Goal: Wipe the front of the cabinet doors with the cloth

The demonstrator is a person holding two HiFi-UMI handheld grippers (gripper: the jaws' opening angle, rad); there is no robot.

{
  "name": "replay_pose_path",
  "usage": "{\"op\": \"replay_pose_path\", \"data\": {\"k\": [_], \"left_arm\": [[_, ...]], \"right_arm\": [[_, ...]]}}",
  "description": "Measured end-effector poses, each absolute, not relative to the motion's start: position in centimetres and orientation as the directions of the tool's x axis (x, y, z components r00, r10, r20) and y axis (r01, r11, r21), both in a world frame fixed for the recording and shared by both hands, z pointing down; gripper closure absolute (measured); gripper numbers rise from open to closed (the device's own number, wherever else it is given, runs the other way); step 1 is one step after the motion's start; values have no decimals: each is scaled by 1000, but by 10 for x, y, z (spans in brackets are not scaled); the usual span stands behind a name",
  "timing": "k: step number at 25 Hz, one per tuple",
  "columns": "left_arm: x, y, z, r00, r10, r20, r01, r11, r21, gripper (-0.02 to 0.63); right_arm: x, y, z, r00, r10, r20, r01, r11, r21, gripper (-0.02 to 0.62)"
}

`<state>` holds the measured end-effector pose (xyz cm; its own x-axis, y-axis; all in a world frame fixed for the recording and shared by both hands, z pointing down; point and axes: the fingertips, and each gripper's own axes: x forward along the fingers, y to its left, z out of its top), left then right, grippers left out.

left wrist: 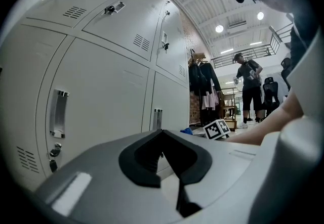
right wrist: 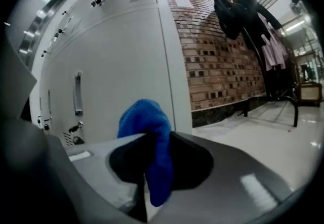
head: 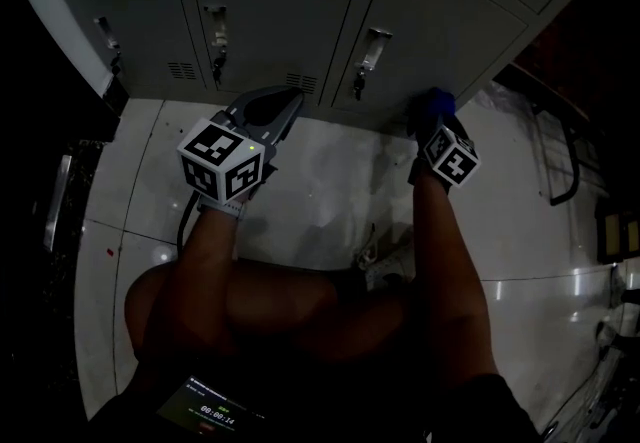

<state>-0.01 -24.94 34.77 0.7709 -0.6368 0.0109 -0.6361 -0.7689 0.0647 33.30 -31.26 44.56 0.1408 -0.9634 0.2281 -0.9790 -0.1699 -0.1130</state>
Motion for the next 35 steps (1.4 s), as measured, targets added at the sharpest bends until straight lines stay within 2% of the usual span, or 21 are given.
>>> {"op": "replay_pose_path", "data": {"k": [3,9,13,17,24,28,35], "left_arm": [[-8,-251,340,768,-640,-10,-638,-766,80,605],[-13,-245,330,769,-638,-25,-634,-768,86,606],[2,-227,329,802,-597,-14,-595,-801,64,605],[17,-214,325,831,-556,-28,-556,-831,23,606],[12,-220,329,825,-565,-13,-565,-825,4,605],[13,-223,334,825,-565,0,-565,-825,3,606],[20,-221,342,832,-554,28,-554,-832,-9,605]], "right_arm": [[308,-315,398,41,-986,162,-996,-53,-68,520],[227,-282,316,-287,-958,27,-957,285,-50,520],[178,-237,312,-475,-880,5,-877,473,-88,520],[143,-209,323,-591,-807,3,-799,585,-137,520],[98,-192,334,-716,-698,14,-698,714,-62,520],[96,-198,340,-712,-702,17,-698,705,-122,520],[110,-202,335,-687,-727,3,-721,681,-127,520]]}}
